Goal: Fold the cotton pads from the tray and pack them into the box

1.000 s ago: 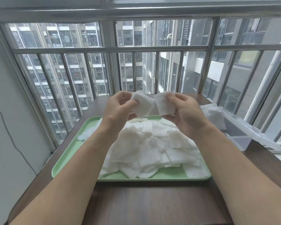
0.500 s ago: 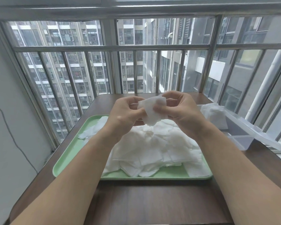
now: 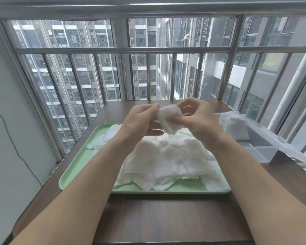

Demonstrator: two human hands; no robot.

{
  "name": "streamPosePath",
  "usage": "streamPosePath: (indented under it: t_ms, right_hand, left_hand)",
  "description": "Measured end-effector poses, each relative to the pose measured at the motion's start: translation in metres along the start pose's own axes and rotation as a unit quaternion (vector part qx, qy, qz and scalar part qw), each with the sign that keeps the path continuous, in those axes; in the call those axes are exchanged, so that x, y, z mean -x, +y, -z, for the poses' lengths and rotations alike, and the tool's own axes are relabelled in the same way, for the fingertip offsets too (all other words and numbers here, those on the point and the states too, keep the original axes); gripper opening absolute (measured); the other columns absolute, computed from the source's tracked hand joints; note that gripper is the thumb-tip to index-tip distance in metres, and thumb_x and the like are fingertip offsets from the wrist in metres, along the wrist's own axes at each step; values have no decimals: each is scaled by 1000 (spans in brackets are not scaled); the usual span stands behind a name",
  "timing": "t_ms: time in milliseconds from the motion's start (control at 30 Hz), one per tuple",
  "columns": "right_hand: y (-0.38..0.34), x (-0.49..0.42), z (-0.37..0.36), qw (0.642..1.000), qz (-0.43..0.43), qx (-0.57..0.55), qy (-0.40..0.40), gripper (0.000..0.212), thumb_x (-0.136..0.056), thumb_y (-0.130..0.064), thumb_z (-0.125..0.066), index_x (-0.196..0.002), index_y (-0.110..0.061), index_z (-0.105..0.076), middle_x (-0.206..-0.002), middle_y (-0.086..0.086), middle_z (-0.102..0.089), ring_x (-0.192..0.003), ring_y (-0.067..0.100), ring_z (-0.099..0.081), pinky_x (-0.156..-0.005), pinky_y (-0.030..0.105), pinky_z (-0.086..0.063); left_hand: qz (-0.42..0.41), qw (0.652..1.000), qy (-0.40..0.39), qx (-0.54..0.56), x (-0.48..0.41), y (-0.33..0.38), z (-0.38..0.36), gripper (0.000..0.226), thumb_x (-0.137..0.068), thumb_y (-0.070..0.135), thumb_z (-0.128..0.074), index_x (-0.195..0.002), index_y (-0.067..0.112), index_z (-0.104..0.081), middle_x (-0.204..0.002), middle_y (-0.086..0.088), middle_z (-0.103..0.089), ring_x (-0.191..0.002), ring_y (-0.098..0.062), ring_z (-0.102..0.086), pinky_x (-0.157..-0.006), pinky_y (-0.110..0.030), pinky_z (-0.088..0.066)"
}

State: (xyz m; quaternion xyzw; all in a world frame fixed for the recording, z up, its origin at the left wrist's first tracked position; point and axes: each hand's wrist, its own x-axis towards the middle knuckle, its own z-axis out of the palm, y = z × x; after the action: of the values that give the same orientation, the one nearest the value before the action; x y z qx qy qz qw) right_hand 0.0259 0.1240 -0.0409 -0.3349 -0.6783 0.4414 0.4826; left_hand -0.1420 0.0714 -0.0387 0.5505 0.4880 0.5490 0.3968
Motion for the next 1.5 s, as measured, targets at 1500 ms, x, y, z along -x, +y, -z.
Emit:
streamPosePath:
  t_ms: [1500]
  right_hand:
    - [-2, 0, 2, 997, -3, -57, -52, 9, -89, -16, -70, -97, -11, -72, -86, 14, -73, -69, 17, -67, -54, 26, -51]
  left_hand:
    - [-17, 998, 62, -13, -3, -10, 6, 27, -83, 14, -81, -103, 4, -67, -83, -9, -72, -70, -22, -71, -60, -34, -60]
